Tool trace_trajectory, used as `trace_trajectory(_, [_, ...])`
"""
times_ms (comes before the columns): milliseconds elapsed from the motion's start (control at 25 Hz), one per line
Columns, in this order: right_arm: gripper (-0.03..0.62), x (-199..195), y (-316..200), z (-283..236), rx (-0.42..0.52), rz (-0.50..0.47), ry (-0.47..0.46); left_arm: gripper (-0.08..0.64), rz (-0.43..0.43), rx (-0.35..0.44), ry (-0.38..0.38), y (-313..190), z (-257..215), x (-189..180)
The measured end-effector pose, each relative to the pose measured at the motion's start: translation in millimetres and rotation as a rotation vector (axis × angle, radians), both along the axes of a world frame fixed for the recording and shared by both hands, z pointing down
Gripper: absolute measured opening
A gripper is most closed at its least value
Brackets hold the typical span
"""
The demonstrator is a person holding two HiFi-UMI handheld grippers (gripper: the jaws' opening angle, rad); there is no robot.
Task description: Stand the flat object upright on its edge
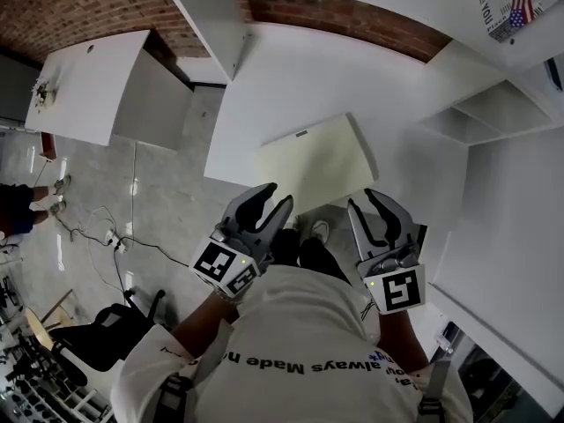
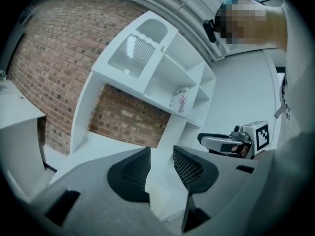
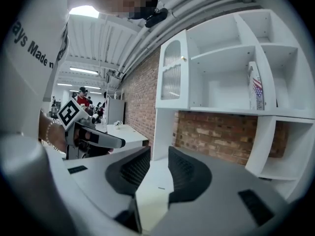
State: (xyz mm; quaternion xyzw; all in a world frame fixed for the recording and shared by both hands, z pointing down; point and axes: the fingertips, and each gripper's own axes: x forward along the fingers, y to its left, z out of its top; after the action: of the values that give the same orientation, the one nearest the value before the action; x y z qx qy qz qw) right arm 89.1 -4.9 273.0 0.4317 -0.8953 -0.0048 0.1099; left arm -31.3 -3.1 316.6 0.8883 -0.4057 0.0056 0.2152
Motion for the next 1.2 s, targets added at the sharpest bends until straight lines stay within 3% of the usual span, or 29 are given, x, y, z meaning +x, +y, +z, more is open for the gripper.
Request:
trace_trajectory(120, [0.119, -3.3, 0.2, 27.2, -0.025, -0.032, 0.054, 0.162, -0.011, -0.098, 0.007, 4.2, 40.7, -6.7])
trace_trajectory(280, [0.167, -6.3, 3.2, 73.1, -0.086, -0.092, 0.131, 0.214, -0.003, -0.210, -0.062, 14.4, 104.8, -11.3])
trace_trajectory(440, [0.213, -10.9, 10.8, 119.3, -0.161, -0.138, 0.209, 0.251, -0.029, -0.375, 0.032, 26.6, 160.1, -19.3])
trace_trajectory(680, [0.251, -20.5, 12.0, 175.2, -0.210, -0.185, 0.271, 0.305, -0.103, -0.545, 0.153, 35.7, 227.5, -36.5])
trace_trajectory(920, [0.274, -24.9, 14.7, 220.6, -0.216, -0.259, 0.352, 0.344, -0.095, -0.676, 0.224, 52.5, 281.6, -39.8])
trace_trajectory(1200, [0.301, -20.9, 23.1, 275.8, -0.242, -0.337, 0.495, 0.364, -0.044, -0.771, 0.311, 63.8, 330.2, -31.8])
